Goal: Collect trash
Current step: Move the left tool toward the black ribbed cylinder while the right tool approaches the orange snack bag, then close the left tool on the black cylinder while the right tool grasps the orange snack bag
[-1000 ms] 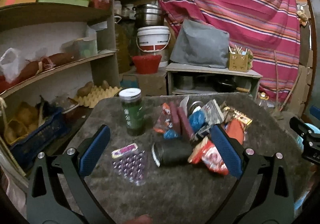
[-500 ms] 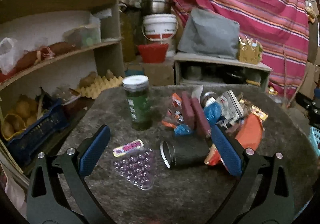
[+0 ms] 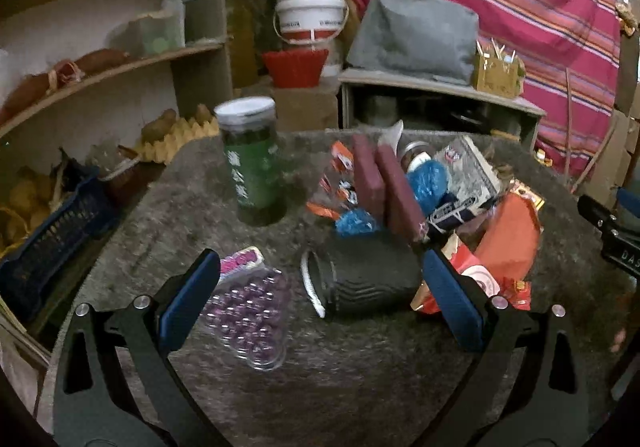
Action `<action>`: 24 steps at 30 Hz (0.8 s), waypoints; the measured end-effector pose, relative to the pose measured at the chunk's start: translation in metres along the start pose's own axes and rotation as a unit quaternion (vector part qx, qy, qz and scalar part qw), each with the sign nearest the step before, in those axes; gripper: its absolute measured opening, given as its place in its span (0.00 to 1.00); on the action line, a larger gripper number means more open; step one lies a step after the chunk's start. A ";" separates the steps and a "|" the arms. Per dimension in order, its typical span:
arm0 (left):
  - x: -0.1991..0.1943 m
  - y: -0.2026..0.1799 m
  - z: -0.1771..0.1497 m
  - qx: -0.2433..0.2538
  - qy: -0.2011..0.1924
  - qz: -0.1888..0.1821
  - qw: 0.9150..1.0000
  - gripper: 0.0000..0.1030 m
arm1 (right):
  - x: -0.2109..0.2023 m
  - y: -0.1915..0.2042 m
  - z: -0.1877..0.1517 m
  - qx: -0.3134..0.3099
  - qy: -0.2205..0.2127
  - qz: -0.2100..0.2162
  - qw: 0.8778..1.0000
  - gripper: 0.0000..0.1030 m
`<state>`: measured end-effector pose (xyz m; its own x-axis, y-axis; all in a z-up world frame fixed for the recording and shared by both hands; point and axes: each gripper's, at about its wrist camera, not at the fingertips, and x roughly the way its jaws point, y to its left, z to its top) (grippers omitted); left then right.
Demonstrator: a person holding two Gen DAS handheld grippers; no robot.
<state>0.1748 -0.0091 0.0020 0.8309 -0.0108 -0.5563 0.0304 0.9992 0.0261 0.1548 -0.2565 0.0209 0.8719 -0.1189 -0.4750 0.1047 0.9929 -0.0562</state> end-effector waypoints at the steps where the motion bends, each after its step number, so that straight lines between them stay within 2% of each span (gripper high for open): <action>1: 0.004 -0.002 0.000 -0.001 0.005 -0.001 1.000 0.95 | 0.003 0.001 0.000 -0.003 0.006 -0.002 1.000 0.96; 4: 0.018 -0.008 0.002 -0.005 0.021 -0.004 1.000 0.95 | 0.012 -0.001 -0.003 -0.002 0.021 -0.010 1.000 0.96; 8: 0.033 -0.019 0.003 0.000 0.036 -0.010 0.999 0.95 | 0.024 -0.010 -0.004 0.023 0.044 0.006 0.999 0.96; 16: 0.063 -0.018 0.001 -0.014 0.073 0.008 0.997 0.95 | 0.032 -0.019 -0.004 0.040 0.043 -0.007 0.998 0.96; 19: 0.069 -0.016 -0.002 -0.016 0.089 -0.002 0.996 0.96 | 0.033 -0.018 -0.004 0.041 0.044 -0.008 0.998 0.96; 24: 0.077 -0.024 -0.007 0.006 0.104 0.014 0.994 0.96 | 0.034 -0.014 -0.004 0.026 0.046 -0.007 0.999 0.96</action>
<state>0.2341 -0.0334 -0.0467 0.6982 0.0264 -0.7154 0.0167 0.9984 0.0531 0.1813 -0.2747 0.0014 0.8226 -0.1307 -0.5535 0.1442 0.9894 -0.0194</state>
